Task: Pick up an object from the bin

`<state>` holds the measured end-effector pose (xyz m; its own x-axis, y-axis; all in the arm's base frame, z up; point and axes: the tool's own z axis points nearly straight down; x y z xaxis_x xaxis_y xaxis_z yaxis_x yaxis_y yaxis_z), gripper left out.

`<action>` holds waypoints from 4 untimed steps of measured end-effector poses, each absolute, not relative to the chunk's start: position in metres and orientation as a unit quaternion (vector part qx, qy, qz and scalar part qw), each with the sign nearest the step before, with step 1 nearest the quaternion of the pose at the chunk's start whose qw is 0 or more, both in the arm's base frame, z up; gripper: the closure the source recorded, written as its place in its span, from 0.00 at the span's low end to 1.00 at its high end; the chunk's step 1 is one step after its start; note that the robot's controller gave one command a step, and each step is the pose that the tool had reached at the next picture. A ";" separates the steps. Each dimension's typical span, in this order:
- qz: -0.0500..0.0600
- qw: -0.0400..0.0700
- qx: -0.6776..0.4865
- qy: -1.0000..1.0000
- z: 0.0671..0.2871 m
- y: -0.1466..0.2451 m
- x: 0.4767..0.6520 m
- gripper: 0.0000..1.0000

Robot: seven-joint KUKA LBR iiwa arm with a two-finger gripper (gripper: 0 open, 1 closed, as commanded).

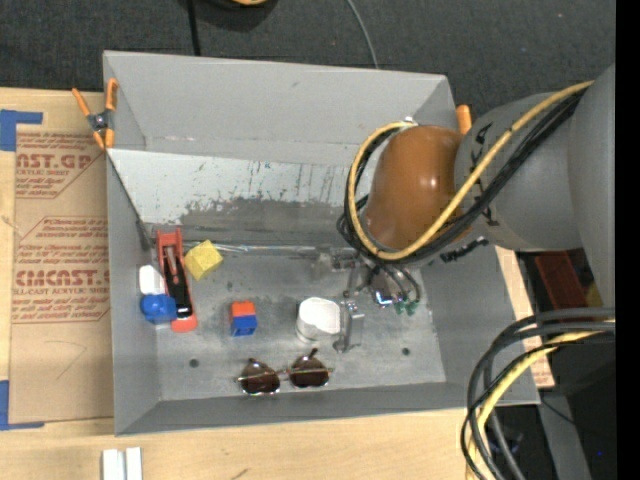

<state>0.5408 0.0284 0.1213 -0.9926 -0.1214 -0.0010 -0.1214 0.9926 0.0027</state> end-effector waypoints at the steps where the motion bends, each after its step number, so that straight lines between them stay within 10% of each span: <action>1: 0.000 0.003 -0.069 0.998 0.086 0.027 0.535 1.00; 3: 0.000 0.003 -0.083 0.997 0.096 0.051 0.517 1.00; 4: 0.000 0.003 -0.107 0.994 0.108 0.064 0.515 0.00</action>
Offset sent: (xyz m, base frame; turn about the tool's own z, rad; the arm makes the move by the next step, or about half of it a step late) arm 0.0000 0.0000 0.0000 0.0000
